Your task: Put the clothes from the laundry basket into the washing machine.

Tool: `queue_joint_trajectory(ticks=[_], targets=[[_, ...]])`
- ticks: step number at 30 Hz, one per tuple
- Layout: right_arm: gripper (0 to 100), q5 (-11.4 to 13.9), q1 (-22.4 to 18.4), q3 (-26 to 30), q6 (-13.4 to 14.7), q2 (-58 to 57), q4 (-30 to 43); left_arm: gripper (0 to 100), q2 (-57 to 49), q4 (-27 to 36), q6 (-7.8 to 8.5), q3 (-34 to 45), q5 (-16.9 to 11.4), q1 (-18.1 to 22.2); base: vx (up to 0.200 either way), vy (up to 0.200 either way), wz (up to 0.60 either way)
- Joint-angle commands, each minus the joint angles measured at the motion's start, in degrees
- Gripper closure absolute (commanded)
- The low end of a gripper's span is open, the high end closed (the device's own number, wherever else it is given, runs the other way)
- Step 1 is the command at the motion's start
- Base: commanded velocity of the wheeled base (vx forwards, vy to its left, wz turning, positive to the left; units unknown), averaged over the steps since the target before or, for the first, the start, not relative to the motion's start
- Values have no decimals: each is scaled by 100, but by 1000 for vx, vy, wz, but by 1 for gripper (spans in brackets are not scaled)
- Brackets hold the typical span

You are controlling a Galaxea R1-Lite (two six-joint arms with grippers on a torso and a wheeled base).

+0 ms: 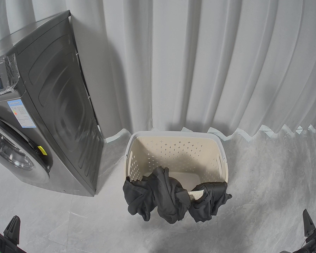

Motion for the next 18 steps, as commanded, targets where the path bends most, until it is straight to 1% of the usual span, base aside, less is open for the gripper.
queue_joint_trajectory(ticks=[1,3,18], targets=[[0,1,2,101,1,-93,-4,100,-101,-1,3,92,4,2,200,0,0],[0,-8,2,101,1,-93,-4,100,-101,-1,3,92,4,2,200,0,0],[0,-8,2,101,1,-93,-4,100,-101,-1,3,92,13,2,0,0,0]])
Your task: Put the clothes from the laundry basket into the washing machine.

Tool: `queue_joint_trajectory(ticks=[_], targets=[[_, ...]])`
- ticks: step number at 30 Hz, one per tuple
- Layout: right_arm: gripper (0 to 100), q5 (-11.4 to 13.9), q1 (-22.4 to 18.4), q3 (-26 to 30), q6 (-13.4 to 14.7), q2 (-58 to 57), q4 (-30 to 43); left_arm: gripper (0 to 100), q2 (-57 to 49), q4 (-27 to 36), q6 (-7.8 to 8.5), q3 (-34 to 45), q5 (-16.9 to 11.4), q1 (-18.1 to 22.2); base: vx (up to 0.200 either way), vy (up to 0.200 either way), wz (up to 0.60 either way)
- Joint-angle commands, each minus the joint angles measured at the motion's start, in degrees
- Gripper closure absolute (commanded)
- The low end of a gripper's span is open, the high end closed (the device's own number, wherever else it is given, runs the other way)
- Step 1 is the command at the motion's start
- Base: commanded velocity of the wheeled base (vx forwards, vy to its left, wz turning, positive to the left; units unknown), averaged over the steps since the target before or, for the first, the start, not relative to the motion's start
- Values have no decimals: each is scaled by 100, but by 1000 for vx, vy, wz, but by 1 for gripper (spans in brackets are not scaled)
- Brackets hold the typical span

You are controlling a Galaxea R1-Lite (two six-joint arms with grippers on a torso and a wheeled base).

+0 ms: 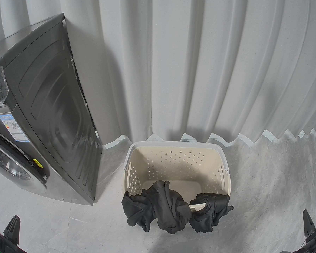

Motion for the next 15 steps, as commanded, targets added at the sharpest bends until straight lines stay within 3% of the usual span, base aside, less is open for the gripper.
queue_joint_trajectory(ticks=[1,6,15], targets=[[0,2,2,101,-1,-93,-2,100,-101,-1,-4,92,3,2,0,-200,0],[0,-6,2,101,-1,-93,-2,100,-101,-1,-4,92,3,2,0,-200,0],[0,-6,2,101,-1,-93,-2,100,-101,-1,-4,92,3,2,0,0,0]])
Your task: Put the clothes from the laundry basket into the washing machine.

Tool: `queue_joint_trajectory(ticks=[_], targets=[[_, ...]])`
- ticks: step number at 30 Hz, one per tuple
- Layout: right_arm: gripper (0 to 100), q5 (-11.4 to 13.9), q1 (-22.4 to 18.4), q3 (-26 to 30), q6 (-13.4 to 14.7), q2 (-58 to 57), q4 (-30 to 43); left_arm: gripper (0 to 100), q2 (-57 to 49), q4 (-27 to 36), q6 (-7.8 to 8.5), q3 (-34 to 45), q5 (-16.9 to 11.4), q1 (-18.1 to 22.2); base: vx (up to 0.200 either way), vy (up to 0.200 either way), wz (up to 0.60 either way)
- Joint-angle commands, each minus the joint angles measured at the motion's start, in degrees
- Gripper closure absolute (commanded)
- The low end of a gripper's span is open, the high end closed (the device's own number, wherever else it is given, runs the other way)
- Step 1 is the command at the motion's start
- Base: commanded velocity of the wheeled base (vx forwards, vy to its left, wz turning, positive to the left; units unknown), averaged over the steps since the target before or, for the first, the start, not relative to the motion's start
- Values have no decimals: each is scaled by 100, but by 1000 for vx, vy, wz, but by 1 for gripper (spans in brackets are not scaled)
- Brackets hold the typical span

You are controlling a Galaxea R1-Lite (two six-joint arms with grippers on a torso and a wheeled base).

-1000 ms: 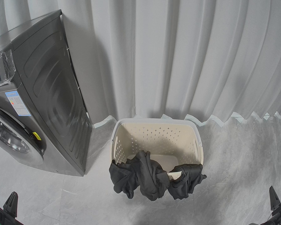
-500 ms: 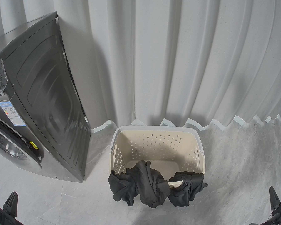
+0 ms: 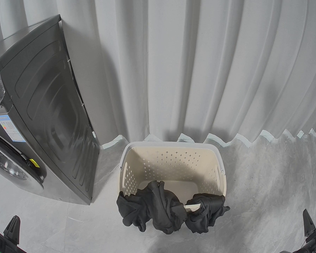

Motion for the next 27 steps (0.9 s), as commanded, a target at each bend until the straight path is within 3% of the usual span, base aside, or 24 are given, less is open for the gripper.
queue_joint_trajectory(ticks=[1,3,12,24,27], targets=[[0,-2,2,101,-1,-93,-2,100,-101,-1,3,92,3,2,0,0,0],[0,-2,2,101,-1,-93,-2,100,-101,-1,-6,92,-5,2,0,0,0],[0,7,2,101,-1,-93,-2,100,-101,-1,-6,92,-5,2,200,0,0],[0,7,2,101,-1,-93,-2,100,-101,-1,-6,92,-5,2,0,0,0],[0,7,2,101,-1,-93,-2,100,-101,-1,-6,92,-5,2,200,0,0]])
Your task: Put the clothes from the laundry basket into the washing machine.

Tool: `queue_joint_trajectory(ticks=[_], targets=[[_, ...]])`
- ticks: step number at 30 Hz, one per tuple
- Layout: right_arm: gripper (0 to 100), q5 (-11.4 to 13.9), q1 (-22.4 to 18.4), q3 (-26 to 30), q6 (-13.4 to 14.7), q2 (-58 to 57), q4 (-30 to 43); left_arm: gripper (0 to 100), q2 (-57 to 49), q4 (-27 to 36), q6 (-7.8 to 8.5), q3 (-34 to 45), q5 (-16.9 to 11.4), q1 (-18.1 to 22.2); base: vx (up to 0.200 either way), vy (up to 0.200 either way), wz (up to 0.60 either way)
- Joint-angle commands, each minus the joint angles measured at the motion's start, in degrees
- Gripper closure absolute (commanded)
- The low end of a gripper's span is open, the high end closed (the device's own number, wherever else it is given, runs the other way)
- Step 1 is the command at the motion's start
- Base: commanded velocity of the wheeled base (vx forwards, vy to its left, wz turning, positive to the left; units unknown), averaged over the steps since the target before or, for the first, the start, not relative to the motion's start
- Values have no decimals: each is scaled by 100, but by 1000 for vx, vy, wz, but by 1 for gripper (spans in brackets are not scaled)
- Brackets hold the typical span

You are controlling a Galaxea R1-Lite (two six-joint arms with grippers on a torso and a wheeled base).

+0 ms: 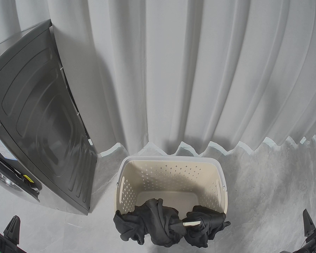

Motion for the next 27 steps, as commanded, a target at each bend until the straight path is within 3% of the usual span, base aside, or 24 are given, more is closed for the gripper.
queue_joint_trajectory(ticks=[1,3,15,24,27], targets=[[0,-6,2,101,-1,-93,-2,100,-101,-1,4,92,2,2,200,0,0],[0,2,2,101,-1,-93,-2,100,-101,-1,4,92,2,2,200,0,0],[0,2,2,101,-1,-93,-2,100,-101,-1,-4,92,2,2,0,0,0],[0,-6,2,101,-1,-93,-2,100,-101,-1,4,92,2,2,200,0,0],[0,2,2,101,-1,-93,-2,100,-101,-1,4,92,2,2,0,0,0]])
